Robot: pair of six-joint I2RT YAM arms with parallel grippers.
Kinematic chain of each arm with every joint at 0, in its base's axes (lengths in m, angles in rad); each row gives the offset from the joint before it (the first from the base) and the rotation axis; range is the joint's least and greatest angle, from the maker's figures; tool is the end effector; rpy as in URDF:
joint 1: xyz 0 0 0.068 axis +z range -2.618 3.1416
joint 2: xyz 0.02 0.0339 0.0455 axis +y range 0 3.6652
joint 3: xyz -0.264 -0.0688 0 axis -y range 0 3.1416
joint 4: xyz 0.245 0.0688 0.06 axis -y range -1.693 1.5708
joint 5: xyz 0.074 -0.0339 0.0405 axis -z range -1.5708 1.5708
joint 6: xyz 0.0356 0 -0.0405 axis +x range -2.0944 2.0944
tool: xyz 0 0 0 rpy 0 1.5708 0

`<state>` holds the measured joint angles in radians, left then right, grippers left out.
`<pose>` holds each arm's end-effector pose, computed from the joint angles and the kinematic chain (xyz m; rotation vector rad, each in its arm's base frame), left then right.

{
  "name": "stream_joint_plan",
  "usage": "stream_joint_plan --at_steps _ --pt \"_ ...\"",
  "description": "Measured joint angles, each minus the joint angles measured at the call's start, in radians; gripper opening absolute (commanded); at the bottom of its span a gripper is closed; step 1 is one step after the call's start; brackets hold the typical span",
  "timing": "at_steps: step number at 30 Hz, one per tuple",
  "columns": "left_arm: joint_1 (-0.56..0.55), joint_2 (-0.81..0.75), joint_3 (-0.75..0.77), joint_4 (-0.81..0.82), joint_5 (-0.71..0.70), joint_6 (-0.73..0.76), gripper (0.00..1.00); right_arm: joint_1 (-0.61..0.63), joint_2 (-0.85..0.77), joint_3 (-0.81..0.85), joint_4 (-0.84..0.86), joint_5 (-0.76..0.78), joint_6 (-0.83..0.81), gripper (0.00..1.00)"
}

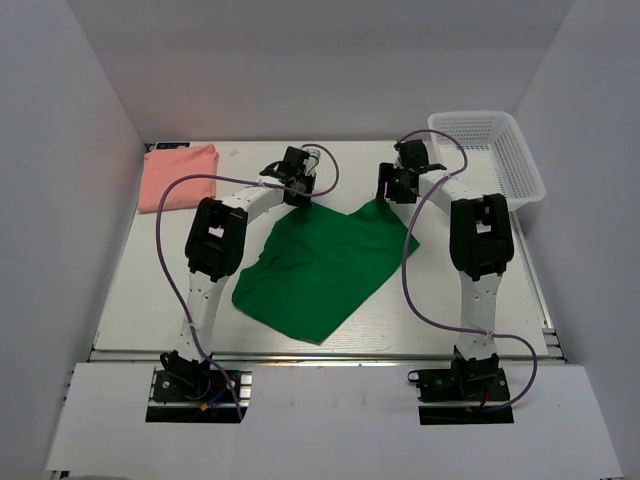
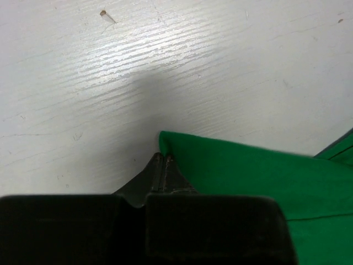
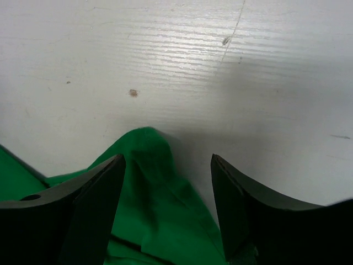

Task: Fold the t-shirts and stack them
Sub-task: Flatten out the tshirt

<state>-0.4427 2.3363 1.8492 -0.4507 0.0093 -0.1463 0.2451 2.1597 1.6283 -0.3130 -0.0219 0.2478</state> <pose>0.4628 -0.2198 0.1538 0.3769 2.4987 -0.2515 0.4665 0.1175 0.1787 -0.0068 2.4305 0.2512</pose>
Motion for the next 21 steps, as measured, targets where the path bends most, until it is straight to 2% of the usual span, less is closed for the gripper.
stream_joint_plan --at_steps 3,4,5,7,8,9,10,15,21 --pt "0.000 -0.016 -0.042 0.051 0.008 0.000 0.00 0.003 0.032 0.024 0.000 -0.006 0.002 0.66" --pt "0.000 -0.026 -0.064 0.074 0.010 0.001 0.00 0.006 0.043 0.033 0.001 -0.007 0.003 0.61" --pt "0.000 -0.038 -0.089 0.096 0.013 0.001 0.00 0.008 0.053 0.039 0.001 -0.007 0.004 0.46" --pt "0.000 -0.060 -0.131 0.123 0.018 0.005 0.00 0.008 0.061 0.046 0.008 -0.011 0.004 0.28" --pt "-0.002 -0.071 -0.148 0.132 0.020 0.008 0.00 0.011 0.063 0.047 0.010 -0.013 0.002 0.13" --pt "-0.003 -0.080 -0.164 0.144 0.023 0.011 0.00 0.012 0.066 0.047 0.010 -0.015 -0.002 0.05" --pt "-0.004 -0.090 -0.183 0.154 0.028 0.016 0.00 0.013 0.069 0.047 0.012 -0.019 0.002 0.00" --pt "-0.006 -0.185 -0.318 0.207 0.048 0.031 0.00 0.013 0.069 0.036 0.037 -0.026 0.011 0.00" --pt "-0.006 -0.426 -0.511 0.291 0.060 0.034 0.00 0.014 -0.113 -0.188 0.118 -0.005 0.040 0.00"
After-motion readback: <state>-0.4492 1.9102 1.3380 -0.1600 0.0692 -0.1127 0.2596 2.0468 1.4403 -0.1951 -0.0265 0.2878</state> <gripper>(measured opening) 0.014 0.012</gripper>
